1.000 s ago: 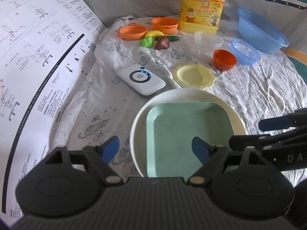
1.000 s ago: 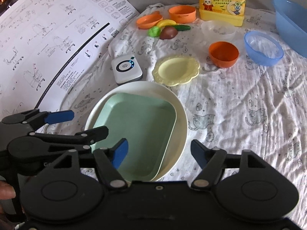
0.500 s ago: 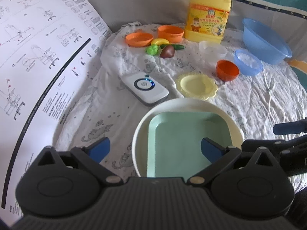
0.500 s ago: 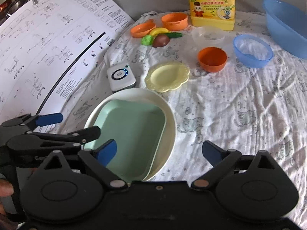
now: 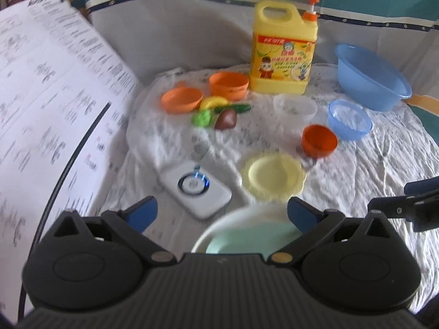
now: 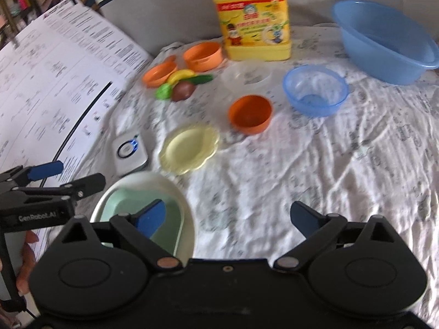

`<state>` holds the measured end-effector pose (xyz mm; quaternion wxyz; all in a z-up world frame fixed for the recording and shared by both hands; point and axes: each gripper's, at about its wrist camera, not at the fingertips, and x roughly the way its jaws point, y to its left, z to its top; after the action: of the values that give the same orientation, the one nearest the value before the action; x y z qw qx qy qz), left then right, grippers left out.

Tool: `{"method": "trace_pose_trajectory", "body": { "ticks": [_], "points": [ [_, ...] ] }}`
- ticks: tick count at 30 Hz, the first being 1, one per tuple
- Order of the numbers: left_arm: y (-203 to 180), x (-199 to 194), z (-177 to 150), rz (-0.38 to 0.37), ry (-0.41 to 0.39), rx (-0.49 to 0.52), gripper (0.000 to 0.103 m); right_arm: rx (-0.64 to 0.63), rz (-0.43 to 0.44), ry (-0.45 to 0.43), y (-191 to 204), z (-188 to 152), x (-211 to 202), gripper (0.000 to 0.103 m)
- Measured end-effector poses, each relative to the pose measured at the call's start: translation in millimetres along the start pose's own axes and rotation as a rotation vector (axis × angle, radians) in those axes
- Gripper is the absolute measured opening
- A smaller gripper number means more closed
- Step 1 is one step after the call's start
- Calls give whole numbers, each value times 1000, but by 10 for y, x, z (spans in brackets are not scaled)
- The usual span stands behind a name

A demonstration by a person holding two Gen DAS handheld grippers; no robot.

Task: Organize plates and bowls
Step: 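Move the right gripper to the yellow flower plate and grasp its rim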

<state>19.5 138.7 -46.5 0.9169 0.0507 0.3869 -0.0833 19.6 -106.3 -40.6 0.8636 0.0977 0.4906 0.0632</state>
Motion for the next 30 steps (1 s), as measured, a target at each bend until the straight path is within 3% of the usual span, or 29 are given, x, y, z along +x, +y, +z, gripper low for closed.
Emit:
{"method": "trace_pose_trajectory", "body": {
  "ticks": [3, 7, 13, 17, 26, 30],
  "points": [
    [-78, 163, 146, -18, -9, 46, 103, 39, -9, -6, -70, 120, 89, 99],
    [-169, 431, 308, -30, -7, 87, 101, 79, -12, -6, -110, 289, 282, 83],
    [-249, 845, 467, -84, 25, 125, 77, 119, 35, 30, -71, 419, 644, 56],
    [-236, 1084, 514, -125, 71, 126, 56, 115, 62, 69, 14, 447, 886, 48],
    [-189, 1321, 488, -143, 116, 97, 55, 103, 79, 111, 139, 487, 1234, 44],
    [-179, 1368, 468, -148, 123, 102, 55, 104, 90, 109, 136, 462, 1296, 34]
  ]
}}
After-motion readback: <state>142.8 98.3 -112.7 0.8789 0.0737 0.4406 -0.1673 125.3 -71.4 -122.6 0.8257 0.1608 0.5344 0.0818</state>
